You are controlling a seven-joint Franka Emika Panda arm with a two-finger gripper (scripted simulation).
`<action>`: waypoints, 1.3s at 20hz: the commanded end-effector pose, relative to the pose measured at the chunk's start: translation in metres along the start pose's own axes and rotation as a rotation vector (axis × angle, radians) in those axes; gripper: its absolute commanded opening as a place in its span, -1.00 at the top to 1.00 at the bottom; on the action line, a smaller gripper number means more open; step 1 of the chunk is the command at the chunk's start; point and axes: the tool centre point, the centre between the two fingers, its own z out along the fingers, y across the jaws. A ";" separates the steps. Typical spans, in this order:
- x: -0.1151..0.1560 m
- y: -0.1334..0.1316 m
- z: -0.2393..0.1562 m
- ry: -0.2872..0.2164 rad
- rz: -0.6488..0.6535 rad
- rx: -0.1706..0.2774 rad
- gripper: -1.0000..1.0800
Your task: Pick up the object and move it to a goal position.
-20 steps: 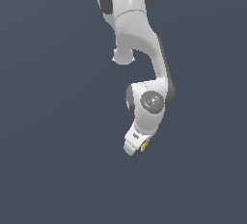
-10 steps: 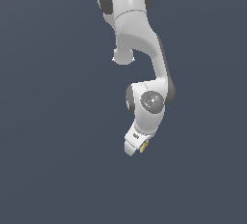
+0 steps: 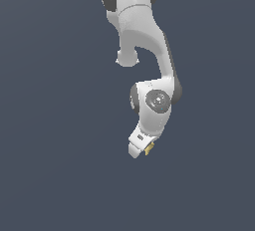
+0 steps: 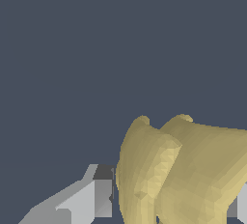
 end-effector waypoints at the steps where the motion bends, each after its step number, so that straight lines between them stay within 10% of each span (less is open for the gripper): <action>1: -0.001 -0.003 -0.010 0.000 0.000 -0.001 1.00; 26: -0.041 -0.067 -0.247 0.000 -0.002 -0.002 1.00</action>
